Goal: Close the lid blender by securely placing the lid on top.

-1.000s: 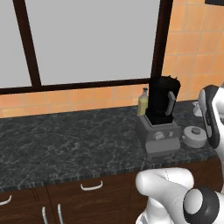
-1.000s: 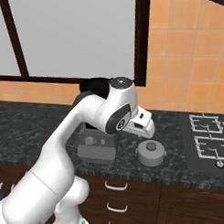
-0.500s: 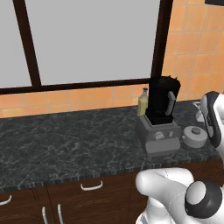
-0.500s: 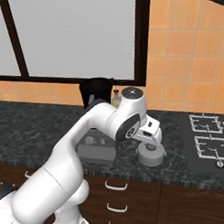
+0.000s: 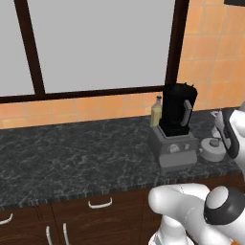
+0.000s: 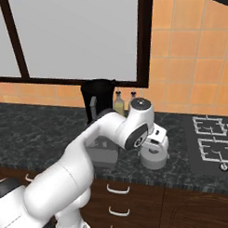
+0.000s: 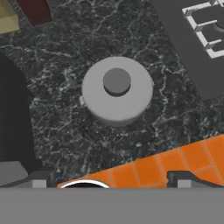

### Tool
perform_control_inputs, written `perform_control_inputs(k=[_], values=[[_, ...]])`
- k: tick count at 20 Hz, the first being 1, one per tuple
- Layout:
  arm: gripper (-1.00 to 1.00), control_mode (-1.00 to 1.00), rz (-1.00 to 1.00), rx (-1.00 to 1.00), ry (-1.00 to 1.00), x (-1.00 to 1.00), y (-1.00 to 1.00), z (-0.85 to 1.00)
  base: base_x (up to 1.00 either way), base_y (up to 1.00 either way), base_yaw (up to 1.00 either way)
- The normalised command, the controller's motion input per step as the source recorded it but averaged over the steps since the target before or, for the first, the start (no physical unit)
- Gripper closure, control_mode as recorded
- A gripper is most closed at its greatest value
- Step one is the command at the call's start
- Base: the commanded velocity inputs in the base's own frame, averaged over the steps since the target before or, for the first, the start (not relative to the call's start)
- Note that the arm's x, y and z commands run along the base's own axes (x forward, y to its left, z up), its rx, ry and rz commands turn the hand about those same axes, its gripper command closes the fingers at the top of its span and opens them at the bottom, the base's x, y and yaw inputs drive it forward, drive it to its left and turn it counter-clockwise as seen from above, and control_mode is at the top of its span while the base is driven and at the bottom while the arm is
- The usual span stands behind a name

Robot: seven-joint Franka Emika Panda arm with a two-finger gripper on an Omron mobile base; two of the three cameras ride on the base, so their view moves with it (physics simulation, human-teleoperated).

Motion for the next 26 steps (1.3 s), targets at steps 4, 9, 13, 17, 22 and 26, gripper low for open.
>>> perform_control_inputs(k=[4,9,13,17,22,26], values=[[-1.00,-1.00,0.07,0.00,0.00,0.23,-0.18,-0.28,0.00,0.00,0.00],[-1.00,-1.00,0.10,0.00,0.00,0.21,-0.15,-0.20,0.00,0.00,0.00],[-1.00,-1.00,0.10,0.00,0.00,0.29,-0.11,-0.18,0.00,0.00,0.00],[-1.00,-1.00,0.09,0.00,0.00,0.34,-0.11,-0.15,0.00,0.00,0.00],[-1.00,-1.00,0.09,0.01,0.00,0.25,-0.16,-0.14,0.00,0.00,0.00],[-1.00,-1.00,0.08,0.00,0.00,0.22,-0.11,-0.13,0.00,0.00,0.00]])
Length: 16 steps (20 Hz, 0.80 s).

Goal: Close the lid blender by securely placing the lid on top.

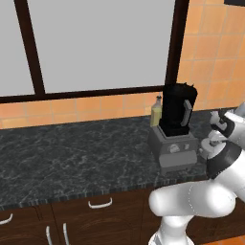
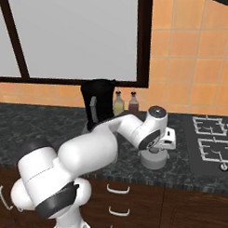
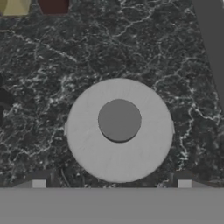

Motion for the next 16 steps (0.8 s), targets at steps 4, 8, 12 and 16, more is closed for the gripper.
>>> perform_control_inputs(k=[4,8,12,16], values=[[-1.00,-1.00,0.07,0.00,0.00,0.17,-0.02,-0.16,0.00,0.00,0.00],[-1.00,-1.00,0.06,0.00,0.00,0.09,0.00,-0.20,0.00,0.00,0.00],[-1.00,-1.00,0.05,0.00,0.00,0.09,0.00,-0.19,0.00,0.00,0.00],[-1.00,-1.00,0.05,0.00,0.00,0.11,0.00,-0.18,0.00,0.00,0.00]])
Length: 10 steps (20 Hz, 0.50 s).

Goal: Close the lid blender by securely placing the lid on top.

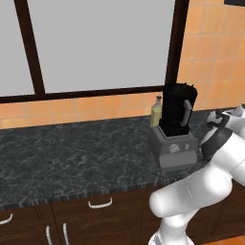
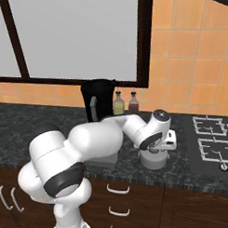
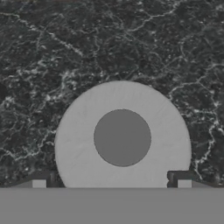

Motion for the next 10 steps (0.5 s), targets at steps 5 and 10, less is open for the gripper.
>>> perform_control_inputs(k=[5,10], values=[[-1.00,-1.00,0.05,0.00,0.00,0.14,0.00,-0.14,0.00,0.00,0.00],[-1.00,-1.00,0.05,0.00,0.00,0.16,-0.02,-0.09,0.00,0.00,0.00]])
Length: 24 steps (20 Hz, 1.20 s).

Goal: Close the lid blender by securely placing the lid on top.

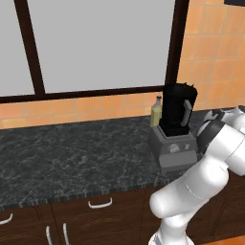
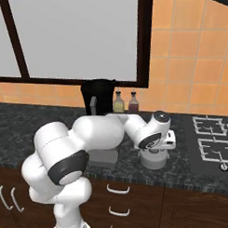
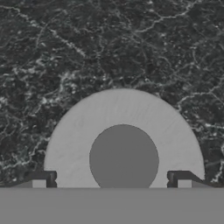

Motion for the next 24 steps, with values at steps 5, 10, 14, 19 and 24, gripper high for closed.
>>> perform_control_inputs(k=[5,10,14,19,24], values=[[-1.00,-1.00,0.05,0.00,0.00,0.17,-0.06,-0.11,0.00,0.00,0.00],[1.00,-1.00,0.05,0.00,0.00,0.07,0.00,-0.22,0.00,0.00,0.00],[1.00,-1.00,0.04,0.00,0.00,0.02,0.00,-0.29,0.00,0.00,0.00],[1.00,-1.00,0.03,0.00,0.02,0.00,0.00,-0.13,0.00,0.00,0.00],[1.00,-1.00,0.00,0.00,-0.01,-0.19,0.00,0.08,0.00,0.00,0.00]])
